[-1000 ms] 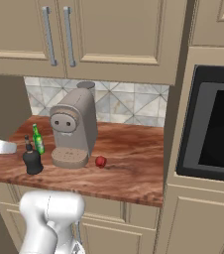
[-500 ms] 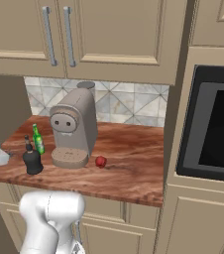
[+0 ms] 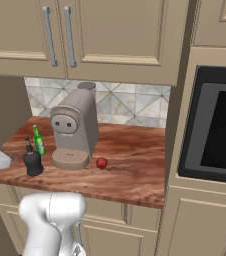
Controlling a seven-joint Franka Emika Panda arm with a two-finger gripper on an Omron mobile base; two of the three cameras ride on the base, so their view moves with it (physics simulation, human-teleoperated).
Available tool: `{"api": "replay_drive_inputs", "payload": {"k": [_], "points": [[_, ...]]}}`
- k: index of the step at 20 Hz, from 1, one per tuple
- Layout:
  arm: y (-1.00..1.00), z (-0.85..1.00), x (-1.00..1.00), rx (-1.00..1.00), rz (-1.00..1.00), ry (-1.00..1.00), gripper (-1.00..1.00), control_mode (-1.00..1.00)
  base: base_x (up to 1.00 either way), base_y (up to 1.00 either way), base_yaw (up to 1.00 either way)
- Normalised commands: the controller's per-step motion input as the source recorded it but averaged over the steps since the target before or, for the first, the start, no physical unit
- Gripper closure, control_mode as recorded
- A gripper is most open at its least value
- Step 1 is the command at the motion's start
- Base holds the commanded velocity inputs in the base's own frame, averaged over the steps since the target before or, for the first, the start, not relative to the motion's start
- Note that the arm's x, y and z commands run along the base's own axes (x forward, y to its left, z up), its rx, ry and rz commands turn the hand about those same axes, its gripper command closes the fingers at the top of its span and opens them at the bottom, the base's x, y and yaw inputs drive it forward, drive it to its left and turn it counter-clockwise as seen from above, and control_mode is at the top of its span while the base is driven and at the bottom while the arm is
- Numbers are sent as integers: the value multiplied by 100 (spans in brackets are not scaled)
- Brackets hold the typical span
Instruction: Place the liquor and beer on the top shelf of the fridge to keep them out of children's reach, and place the bell pepper on lower shelves for easy access.
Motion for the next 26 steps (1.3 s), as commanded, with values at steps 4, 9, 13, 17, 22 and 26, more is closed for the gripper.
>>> {"api": "replay_drive_inputs", "payload": {"k": [4, 9, 13, 17, 22, 26], "points": [[0, -21, 9, 0, 0, -6, -100, -100, 0, 0, 0], [-2, -6, 30, 0, 0, -1, -100, -100, 0, 0, 0], [-6, -1, 31, 0, 0, -1, -100, -100, 0, 0, 0], [-1, 0, 28, -1, 0, -1, -100, -100, 0, 0, 0], [0, -8, 24, -1, 0, -1, -100, -100, 0, 0, 0], [0, -15, 21, 0, 0, -3, -100, -100, 0, 0, 0]]}}
